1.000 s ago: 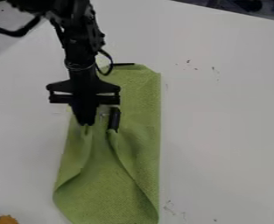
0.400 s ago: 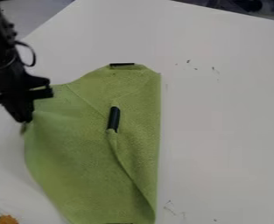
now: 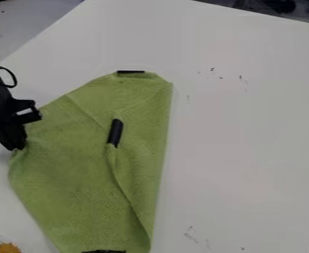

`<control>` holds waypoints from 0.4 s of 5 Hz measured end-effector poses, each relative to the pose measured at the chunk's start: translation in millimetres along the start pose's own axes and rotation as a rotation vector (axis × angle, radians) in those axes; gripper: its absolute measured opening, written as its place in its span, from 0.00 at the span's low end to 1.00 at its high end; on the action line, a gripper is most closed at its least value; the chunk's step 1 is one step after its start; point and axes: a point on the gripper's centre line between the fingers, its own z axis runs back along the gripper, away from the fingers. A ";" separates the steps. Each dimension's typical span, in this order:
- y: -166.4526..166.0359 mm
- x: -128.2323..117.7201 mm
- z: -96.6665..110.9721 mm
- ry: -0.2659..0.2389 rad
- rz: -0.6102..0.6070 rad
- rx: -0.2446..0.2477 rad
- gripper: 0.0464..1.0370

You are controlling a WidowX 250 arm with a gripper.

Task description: Unfold the cloth from top left to bottom right

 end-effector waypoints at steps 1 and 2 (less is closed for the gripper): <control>2.1 7.4 -1.4 -0.008 -0.007 -0.005 0.11; 6.4 14.4 -2.2 -0.026 -0.031 0.016 0.30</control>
